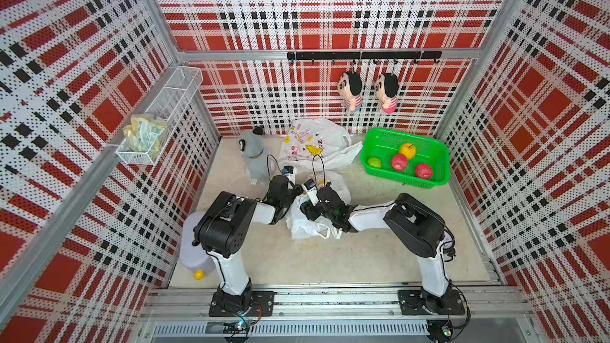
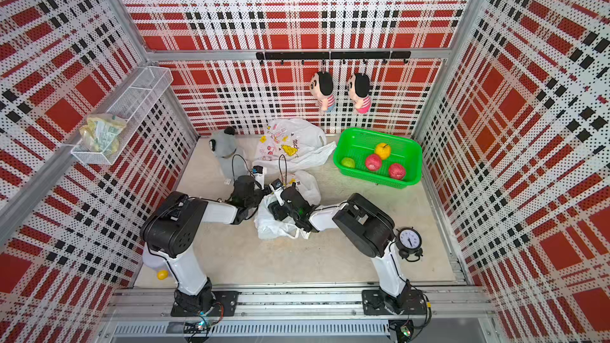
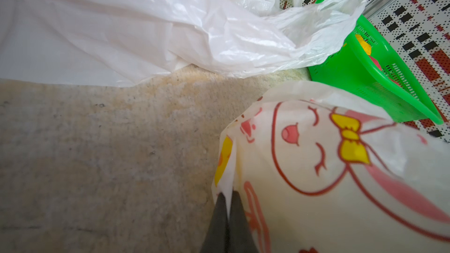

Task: Untie the knot of a plastic bag & take out the apple
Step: Pick up the apple from the plastic bag.

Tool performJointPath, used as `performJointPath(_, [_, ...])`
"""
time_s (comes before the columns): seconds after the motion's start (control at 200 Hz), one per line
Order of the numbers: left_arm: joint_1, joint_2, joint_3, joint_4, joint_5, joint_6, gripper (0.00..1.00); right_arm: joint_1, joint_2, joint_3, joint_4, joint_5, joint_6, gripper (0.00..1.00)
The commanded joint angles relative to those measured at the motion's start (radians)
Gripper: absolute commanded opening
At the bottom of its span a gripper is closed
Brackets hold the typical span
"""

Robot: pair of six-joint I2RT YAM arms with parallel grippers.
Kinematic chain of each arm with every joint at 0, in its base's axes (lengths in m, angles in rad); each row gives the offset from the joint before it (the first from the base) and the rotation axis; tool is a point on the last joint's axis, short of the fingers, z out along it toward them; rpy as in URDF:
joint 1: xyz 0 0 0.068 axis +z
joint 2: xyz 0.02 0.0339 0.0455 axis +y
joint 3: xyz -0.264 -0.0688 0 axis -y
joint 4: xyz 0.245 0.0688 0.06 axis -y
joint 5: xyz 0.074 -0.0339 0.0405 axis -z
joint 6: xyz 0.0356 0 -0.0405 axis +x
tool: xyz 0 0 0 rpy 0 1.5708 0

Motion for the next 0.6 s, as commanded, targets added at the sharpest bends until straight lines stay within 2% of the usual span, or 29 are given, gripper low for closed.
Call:
performJointPath(0.0, [0.022,-0.004,-0.017,0.001,0.039,0.004,0.0,0.006,-0.079,-0.082,0.019,0.0,0.046,0.59])
performJointPath(0.256, [0.047,-0.026,-0.014,0.001,0.037,0.011,0.0,0.006,-0.255,-0.255,0.115,-0.009,0.051,0.59])
performJointPath(0.326, [0.048,-0.031,-0.014,0.001,0.038,0.012,0.0,0.006,-0.271,-0.273,0.115,-0.01,0.051,0.52])
performJointPath(0.596, [0.053,-0.052,-0.021,0.0,0.038,0.019,0.0,0.007,-0.409,-0.402,0.159,-0.021,0.066,0.48])
